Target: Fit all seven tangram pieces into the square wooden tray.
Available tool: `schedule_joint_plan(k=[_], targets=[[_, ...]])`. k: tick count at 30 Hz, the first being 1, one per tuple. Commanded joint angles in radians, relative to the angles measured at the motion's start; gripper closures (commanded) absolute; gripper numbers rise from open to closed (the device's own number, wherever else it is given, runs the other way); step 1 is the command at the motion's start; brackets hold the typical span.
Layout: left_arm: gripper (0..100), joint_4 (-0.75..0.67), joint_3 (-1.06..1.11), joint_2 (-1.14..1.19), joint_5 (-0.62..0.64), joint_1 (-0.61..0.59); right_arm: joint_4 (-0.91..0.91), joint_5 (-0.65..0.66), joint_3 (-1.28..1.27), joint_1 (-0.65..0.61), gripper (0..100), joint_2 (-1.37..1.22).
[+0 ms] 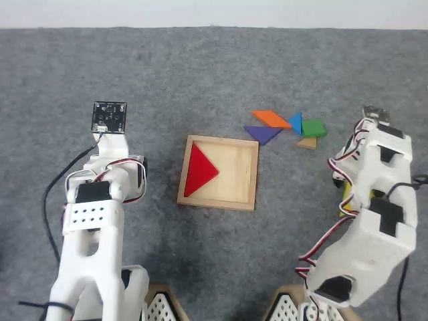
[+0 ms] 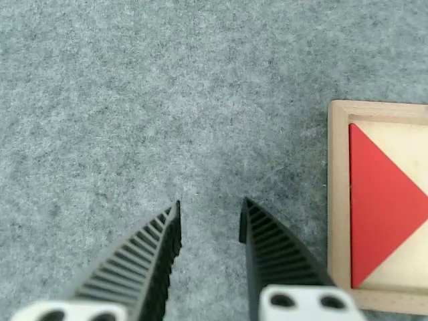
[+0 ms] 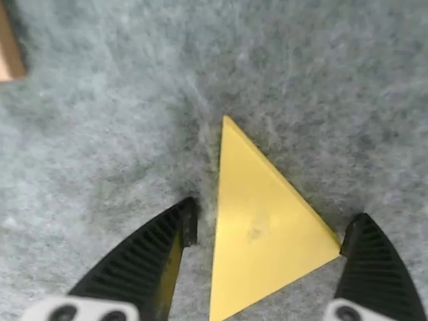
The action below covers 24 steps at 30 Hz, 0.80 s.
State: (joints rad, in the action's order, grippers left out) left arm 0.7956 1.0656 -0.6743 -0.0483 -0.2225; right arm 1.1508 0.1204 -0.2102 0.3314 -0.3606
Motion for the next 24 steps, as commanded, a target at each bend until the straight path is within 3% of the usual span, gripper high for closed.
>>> schedule_joint_plan(k=[1, 7, 19, 24], targets=[[86, -0.026, -0.03, -0.003, 0.006, -0.008, -0.012, 0.017, 0.038, 0.03, 67.1, -0.008], [86, -0.026, -0.03, -0.003, 0.006, -0.008, -0.015, 0.015, 0.038, 0.038, 74.9, -0.025], [86, -0.026, -0.03, -0.002, 0.006, -0.008, -0.01, 0.005, 0.037, 0.041, 78.6, 0.021], [86, -0.026, -0.03, 0.0, 0.006, -0.008, 0.065, -0.018, 0.038, 0.076, 69.0, 0.176]])
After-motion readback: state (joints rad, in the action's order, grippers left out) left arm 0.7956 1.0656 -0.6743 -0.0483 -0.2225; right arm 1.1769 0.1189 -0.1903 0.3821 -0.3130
